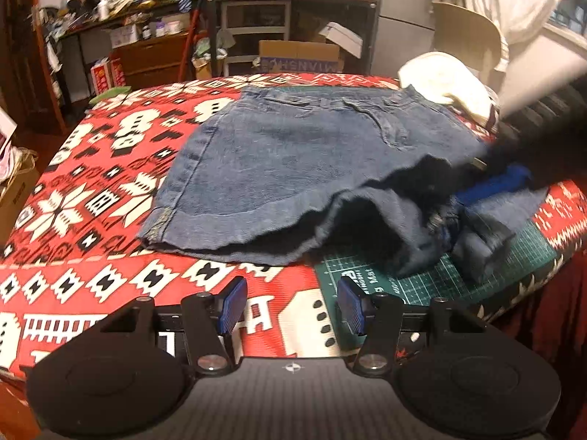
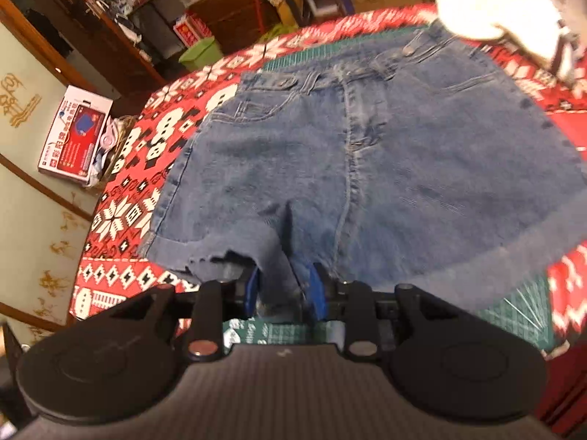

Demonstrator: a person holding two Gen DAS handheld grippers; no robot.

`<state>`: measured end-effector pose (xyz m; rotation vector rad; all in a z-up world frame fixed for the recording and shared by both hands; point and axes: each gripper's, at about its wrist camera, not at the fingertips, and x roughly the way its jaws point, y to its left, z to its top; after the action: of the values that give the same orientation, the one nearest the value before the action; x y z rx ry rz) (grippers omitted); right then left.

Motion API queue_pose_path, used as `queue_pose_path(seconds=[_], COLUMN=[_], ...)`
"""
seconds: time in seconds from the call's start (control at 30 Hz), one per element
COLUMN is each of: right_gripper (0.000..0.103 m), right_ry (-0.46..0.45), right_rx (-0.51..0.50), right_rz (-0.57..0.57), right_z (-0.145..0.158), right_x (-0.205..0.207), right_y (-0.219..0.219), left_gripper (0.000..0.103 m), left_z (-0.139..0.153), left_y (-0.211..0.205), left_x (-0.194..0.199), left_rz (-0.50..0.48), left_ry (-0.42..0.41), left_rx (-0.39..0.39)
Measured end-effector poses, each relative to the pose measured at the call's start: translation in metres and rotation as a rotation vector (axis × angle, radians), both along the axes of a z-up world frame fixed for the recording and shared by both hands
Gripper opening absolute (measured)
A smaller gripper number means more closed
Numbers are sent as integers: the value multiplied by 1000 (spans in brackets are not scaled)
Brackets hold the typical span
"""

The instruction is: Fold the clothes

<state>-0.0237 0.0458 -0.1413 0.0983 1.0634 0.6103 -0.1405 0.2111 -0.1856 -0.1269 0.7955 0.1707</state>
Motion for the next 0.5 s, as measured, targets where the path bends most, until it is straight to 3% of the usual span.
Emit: queue_pose_path(seconds=[0.3,0.43,0.5], right_gripper=[36,38,38], right_ry=[-74,-200,-205], right_rx=[-3,-76,-105], right_rz=[-39,-116,-151], right_z=[-25,-33,-37], right_x=[-51,-59,-57], right_y=[18,28,26], left_gripper=[54,54,54], left_z=[0,0,1], left_y=[9,10,10], left_x=[-7,-10,-11], left_rz=[43,53,53], left_ry=[7,10,9], left_rx=[-10,-7,0])
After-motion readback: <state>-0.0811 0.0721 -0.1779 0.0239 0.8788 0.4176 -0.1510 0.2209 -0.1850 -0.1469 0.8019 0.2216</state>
